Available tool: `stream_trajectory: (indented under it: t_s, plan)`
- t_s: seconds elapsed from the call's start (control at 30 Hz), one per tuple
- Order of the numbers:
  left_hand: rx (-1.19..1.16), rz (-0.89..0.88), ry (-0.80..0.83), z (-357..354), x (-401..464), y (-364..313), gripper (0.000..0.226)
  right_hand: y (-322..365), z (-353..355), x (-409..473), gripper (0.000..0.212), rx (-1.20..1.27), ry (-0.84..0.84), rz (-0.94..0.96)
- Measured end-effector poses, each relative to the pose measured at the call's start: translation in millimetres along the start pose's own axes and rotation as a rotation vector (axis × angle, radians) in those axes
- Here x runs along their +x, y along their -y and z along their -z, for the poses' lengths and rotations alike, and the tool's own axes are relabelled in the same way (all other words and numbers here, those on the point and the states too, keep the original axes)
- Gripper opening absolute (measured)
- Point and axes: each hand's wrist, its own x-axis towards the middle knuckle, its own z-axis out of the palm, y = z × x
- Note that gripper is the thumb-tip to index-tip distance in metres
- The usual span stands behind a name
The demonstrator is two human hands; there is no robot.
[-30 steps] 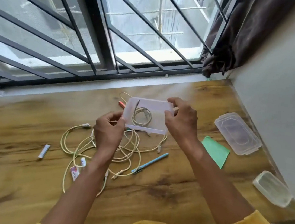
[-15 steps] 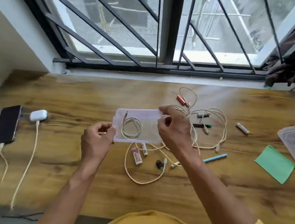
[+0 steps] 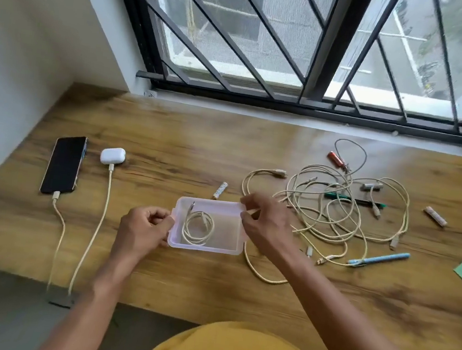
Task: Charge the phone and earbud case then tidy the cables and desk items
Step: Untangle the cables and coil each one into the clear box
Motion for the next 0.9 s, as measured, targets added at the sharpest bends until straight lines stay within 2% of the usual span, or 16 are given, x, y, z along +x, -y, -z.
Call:
stream_trajectory:
  t_s: [0.3,0.43,0.5,0.63,0.73,0.9]
  plan:
    - [0.034,-0.016,-0.011,5.1,4.2,5.9,0.007,0.7,-15.3,2.1,0.025,-0.015,-0.018,0.03]
    - [0.371,-0.032,-0.104,5.0,1.0,-4.3,0.016,-1.4,-15.6,-0.9,0.027,-0.092,-0.035,0.052]
    - [0.436,-0.11,-0.193,2.0,-1.4,-14.9,0.021,-0.6,-14.5,-1.0,0.027,-0.178,-0.067,0.051]
    - [0.318,-0.339,-0.253,-11.0,-3.5,-41.5,0.013,-1.1,-5.3,-0.5,0.027,-0.249,-0.139,0.037]
    - [0.217,-0.457,-0.16,-24.3,-4.8,-59.3,0.01,-7.6,6.6,0.5,0.025,-0.267,-0.147,0.009]
    - [0.136,-0.541,-0.043,-50.5,-3.2,-79.4,0.012,-24.6,23.1,6.6,0.026,-0.322,-0.194,-0.037]
